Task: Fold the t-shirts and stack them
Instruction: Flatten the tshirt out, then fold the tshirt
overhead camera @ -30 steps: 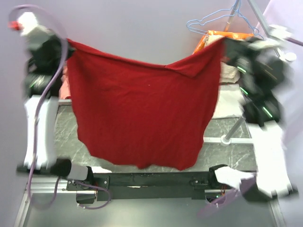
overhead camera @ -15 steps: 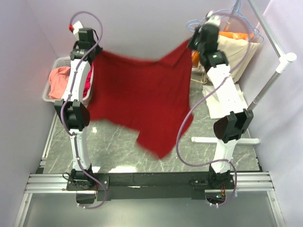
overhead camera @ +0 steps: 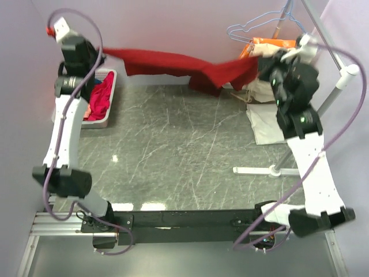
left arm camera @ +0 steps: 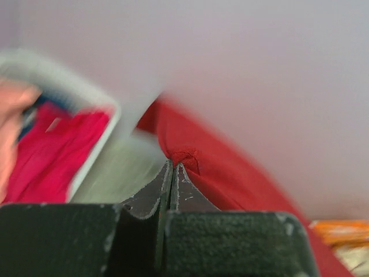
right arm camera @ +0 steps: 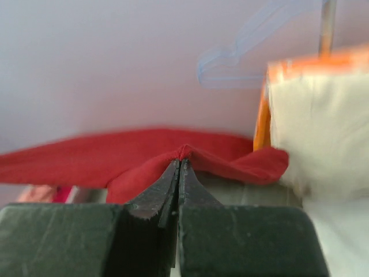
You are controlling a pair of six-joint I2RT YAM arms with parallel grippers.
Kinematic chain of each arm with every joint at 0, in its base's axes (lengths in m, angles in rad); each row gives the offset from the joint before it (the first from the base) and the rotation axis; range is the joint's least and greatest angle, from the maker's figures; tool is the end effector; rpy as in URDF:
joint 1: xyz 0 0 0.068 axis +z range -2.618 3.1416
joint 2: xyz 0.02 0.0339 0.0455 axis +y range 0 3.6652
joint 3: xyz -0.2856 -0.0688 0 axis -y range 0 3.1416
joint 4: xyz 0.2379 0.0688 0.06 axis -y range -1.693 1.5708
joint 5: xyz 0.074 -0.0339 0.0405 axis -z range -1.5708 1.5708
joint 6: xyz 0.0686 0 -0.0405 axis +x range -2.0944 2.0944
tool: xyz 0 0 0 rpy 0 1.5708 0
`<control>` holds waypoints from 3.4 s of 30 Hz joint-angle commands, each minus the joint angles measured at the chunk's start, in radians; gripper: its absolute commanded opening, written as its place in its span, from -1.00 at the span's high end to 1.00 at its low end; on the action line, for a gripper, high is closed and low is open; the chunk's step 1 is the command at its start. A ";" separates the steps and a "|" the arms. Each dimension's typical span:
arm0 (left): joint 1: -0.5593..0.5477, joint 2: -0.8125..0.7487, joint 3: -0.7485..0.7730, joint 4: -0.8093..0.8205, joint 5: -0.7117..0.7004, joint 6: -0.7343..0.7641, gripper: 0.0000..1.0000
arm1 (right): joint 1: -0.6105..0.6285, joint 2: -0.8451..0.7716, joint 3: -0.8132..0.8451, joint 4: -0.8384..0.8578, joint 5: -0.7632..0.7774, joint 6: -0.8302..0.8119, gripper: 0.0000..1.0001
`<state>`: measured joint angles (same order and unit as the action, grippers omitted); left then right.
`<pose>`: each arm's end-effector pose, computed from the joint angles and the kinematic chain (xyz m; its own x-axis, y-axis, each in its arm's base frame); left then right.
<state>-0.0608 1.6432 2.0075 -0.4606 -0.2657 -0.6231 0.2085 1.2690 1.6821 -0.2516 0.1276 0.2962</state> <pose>0.3815 -0.0052 0.5257 0.0401 -0.5666 -0.8230 -0.2203 0.7984 -0.5603 0.2651 0.0472 0.5595 0.1264 0.3227 -0.9380 -0.1248 0.9433 0.3077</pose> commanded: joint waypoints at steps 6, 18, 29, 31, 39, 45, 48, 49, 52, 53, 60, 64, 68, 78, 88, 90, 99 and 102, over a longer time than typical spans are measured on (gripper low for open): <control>-0.071 -0.158 -0.714 -0.268 -0.021 -0.090 0.99 | 0.015 -0.129 -0.531 -0.265 -0.212 0.214 1.00; -0.132 -0.276 -1.046 -0.473 -0.118 -0.239 0.99 | 0.092 -0.275 -0.910 -0.492 -0.206 0.366 1.00; -0.132 -0.284 -1.083 -0.558 -0.101 -0.294 0.99 | 0.091 -0.459 -1.027 -0.659 -0.071 0.465 1.00; -0.132 -0.281 -1.069 -0.576 -0.099 -0.302 0.99 | 0.091 -0.474 -1.016 -0.682 -0.037 0.480 1.00; -0.132 -0.309 -1.055 -0.651 -0.049 -0.366 0.99 | 0.092 -0.615 -0.989 -0.762 0.081 0.586 1.00; -0.114 -0.281 -1.026 -0.668 -0.044 -0.349 0.98 | 0.092 -0.631 -0.967 -0.765 0.164 0.639 1.00; -0.112 -0.287 -1.026 -0.681 -0.035 -0.352 0.98 | 0.092 -0.616 -0.946 -0.761 0.176 0.647 1.00; -0.112 -0.295 -1.032 -0.684 -0.033 -0.359 0.98 | 0.092 -0.608 -0.941 -0.762 0.176 0.644 1.00; -0.103 -0.327 -1.053 -0.688 -0.036 -0.374 0.98 | 0.091 -0.586 -0.932 -0.752 0.175 0.623 1.00; -0.102 -0.329 -1.061 -0.691 -0.036 -0.377 0.98 | 0.092 -0.579 -0.935 -0.739 0.161 0.617 1.00; -0.100 -0.358 -1.104 -0.705 -0.023 -0.400 0.98 | 0.092 -0.557 -0.932 -0.752 0.145 0.623 1.00; -0.100 -0.368 -1.124 -0.714 -0.020 -0.414 0.98 | 0.092 -0.577 -0.909 -0.787 0.161 0.641 1.00; -0.100 -0.401 -1.144 -0.731 -0.017 -0.421 0.98 | 0.092 -0.612 -0.898 -0.824 0.170 0.659 1.00; -0.100 -0.457 -1.173 -0.742 -0.009 -0.423 0.98 | 0.094 -0.634 -0.924 -0.796 0.100 0.624 1.00; -0.100 -0.369 -1.070 -0.685 -0.075 -0.383 0.98 | 0.092 -0.502 -0.826 -0.612 0.110 0.505 1.00; -0.100 -0.347 -1.050 -0.672 -0.090 -0.376 0.98 | 0.094 -0.456 -0.803 -0.568 0.110 0.483 1.00; -0.100 -0.217 -0.968 -0.592 -0.107 -0.348 0.98 | 0.086 -0.310 -0.720 -0.430 0.133 0.417 1.00; -0.099 -0.169 -0.916 -0.587 -0.131 -0.337 0.98 | 0.066 -0.263 -0.702 -0.394 0.139 0.405 1.00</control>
<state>-0.1650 1.4418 1.0042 -1.0771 -0.3420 -0.9878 0.2943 0.9649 0.9184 -0.7444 0.2245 0.7403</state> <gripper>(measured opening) 0.014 0.007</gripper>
